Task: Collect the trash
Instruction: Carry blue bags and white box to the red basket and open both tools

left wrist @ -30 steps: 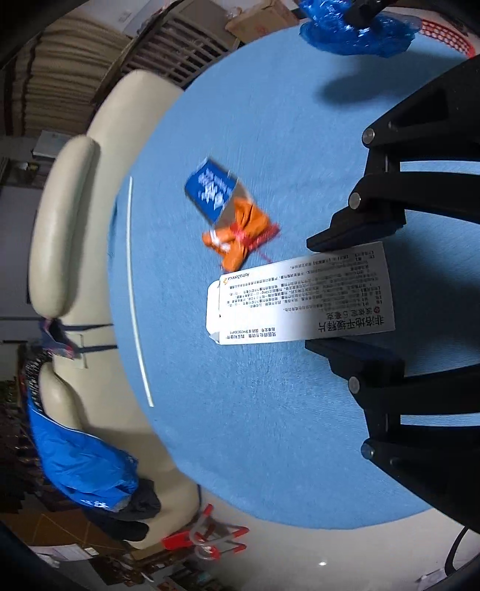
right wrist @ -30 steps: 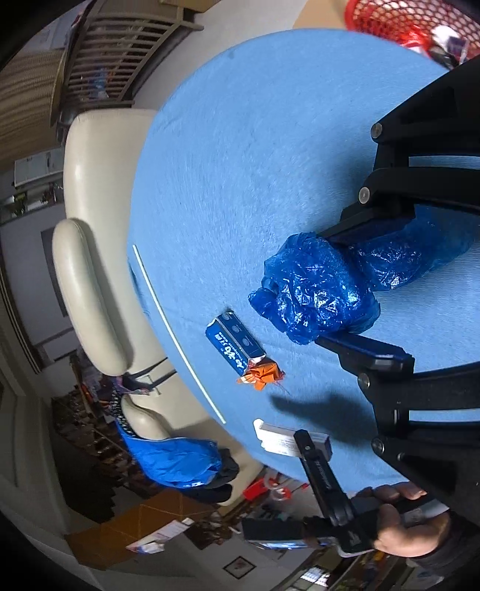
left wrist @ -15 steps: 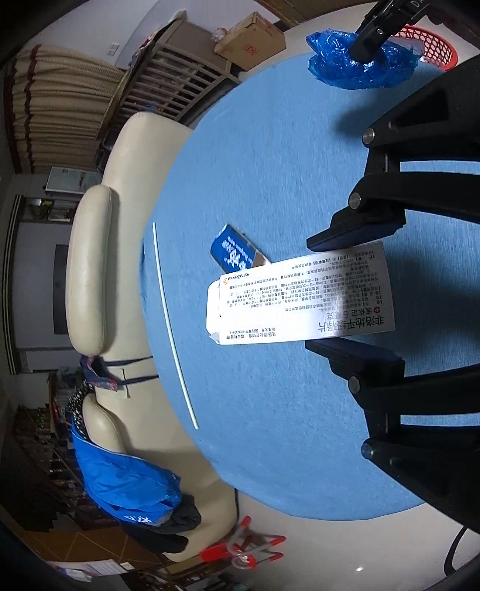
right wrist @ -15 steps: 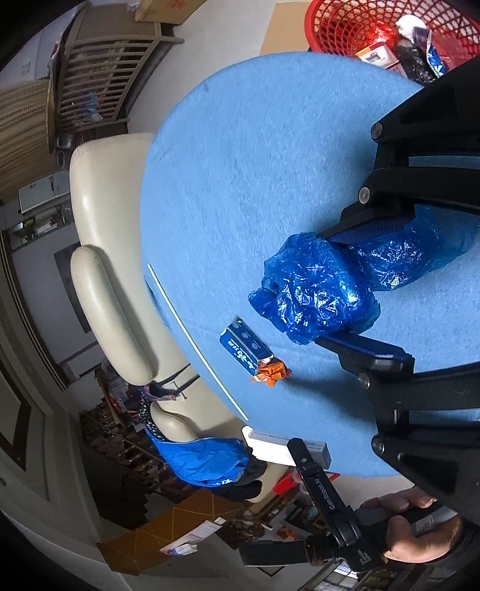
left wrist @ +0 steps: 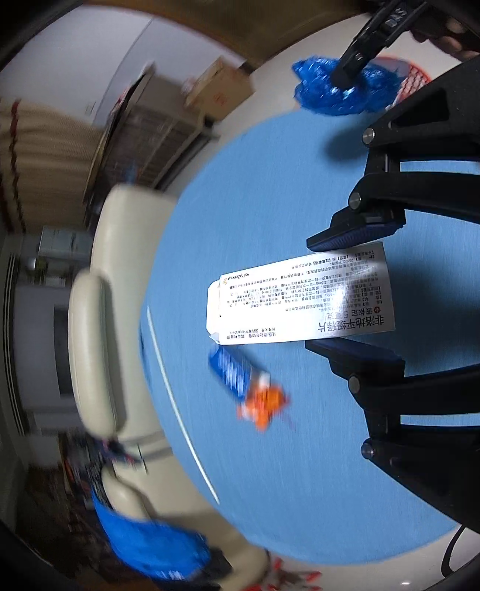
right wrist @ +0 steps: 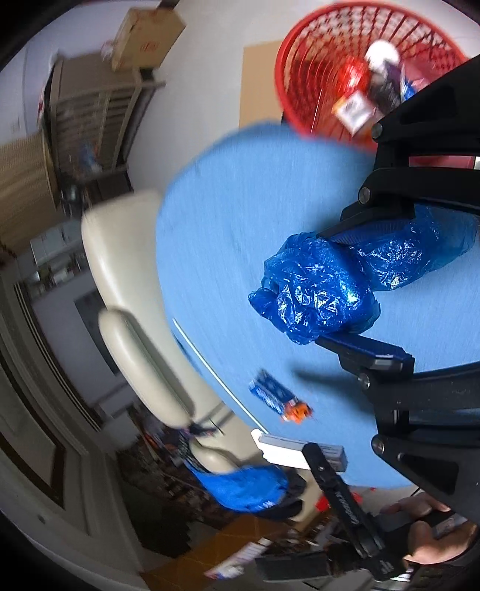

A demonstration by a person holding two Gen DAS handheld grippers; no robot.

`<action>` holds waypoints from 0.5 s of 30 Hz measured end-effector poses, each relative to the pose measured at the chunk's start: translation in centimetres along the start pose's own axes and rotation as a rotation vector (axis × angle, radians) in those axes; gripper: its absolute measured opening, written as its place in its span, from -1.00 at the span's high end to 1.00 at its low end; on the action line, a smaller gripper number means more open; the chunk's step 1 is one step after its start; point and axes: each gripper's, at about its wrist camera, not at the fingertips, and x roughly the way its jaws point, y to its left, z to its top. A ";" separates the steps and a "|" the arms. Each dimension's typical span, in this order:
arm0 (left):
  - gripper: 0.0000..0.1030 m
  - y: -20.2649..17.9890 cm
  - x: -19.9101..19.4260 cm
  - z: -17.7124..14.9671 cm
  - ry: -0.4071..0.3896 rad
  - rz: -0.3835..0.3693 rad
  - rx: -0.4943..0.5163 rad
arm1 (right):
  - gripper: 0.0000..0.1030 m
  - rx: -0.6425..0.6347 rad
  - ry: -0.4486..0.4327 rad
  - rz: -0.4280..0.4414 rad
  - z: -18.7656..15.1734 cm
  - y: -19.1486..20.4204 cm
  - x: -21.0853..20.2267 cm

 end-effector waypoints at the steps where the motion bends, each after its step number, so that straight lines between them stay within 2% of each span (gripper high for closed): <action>1: 0.07 -1.4 0.0 -0.2 0.001 -0.026 0.024 | 0.04 0.015 -0.010 -0.017 -0.1 -1.0 -0.7; 8: 0.07 -9.7 -0.4 -1.6 0.019 -0.171 0.172 | 0.04 0.133 -0.078 -0.193 -0.5 -9.6 -5.7; 11: 0.07 -12.3 -0.5 -2.0 0.028 -0.203 0.228 | 0.04 0.179 -0.080 -0.263 -1.0 -12.8 -6.5; 15: 0.07 -14.9 -0.5 -2.4 0.042 -0.231 0.273 | 0.04 0.233 -0.054 -0.312 -2.1 -16.3 -6.4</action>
